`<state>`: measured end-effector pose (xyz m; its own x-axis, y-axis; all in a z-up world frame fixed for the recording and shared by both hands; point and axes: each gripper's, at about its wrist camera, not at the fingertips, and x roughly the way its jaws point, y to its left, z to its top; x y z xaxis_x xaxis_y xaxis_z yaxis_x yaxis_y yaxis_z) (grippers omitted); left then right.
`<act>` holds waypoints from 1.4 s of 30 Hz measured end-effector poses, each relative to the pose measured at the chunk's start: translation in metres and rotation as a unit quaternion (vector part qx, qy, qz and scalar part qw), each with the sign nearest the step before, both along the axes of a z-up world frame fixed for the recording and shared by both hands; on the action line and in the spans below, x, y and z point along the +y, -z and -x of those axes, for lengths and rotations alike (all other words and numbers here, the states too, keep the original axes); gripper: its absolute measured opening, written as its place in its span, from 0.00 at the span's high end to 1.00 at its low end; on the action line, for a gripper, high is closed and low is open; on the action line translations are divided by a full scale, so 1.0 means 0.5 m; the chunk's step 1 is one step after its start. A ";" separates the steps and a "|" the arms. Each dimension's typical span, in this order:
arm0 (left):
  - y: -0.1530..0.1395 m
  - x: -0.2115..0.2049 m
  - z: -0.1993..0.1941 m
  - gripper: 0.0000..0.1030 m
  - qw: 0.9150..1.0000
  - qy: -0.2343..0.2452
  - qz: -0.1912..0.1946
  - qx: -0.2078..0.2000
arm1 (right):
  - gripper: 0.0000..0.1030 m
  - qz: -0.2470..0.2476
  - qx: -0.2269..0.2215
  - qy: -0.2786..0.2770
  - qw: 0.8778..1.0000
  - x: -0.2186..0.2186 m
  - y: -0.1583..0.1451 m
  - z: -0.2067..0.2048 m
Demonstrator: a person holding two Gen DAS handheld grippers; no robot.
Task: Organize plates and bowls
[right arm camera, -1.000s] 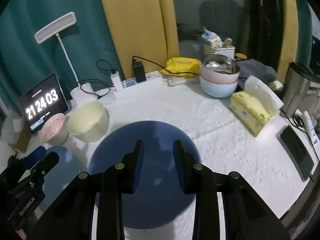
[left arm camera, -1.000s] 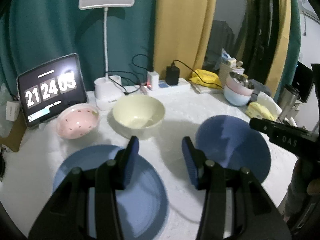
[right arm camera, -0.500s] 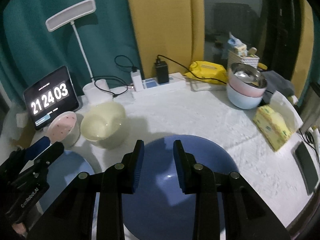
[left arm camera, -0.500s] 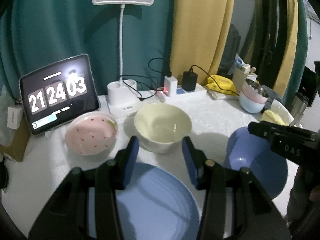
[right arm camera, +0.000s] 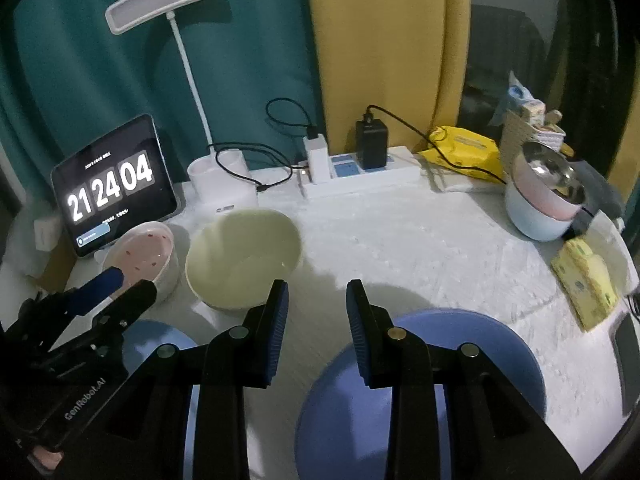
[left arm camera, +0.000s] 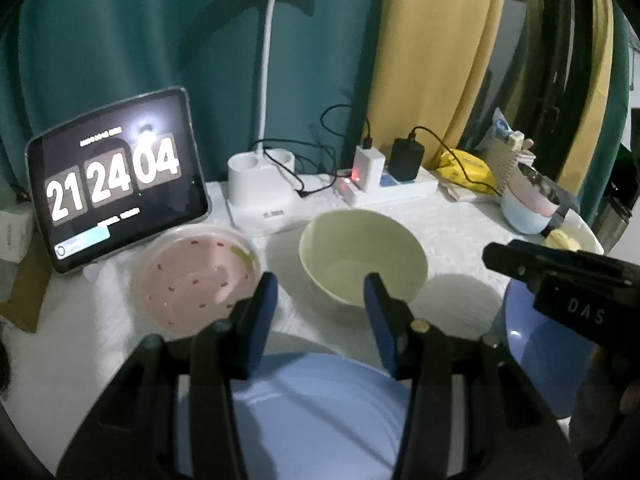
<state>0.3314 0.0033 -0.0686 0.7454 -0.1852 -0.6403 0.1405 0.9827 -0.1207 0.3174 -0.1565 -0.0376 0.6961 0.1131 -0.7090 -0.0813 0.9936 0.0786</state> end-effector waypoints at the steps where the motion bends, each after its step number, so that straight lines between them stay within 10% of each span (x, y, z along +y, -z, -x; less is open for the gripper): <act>1: 0.003 0.002 -0.008 0.55 1.000 0.000 0.002 0.004 | 0.69 -0.001 0.004 -0.001 1.000 0.005 0.003 -0.010; 42: 0.102 -0.018 -0.148 0.56 0.994 0.010 0.020 0.110 | 0.69 -0.009 0.130 -0.008 0.991 0.043 0.133 -0.185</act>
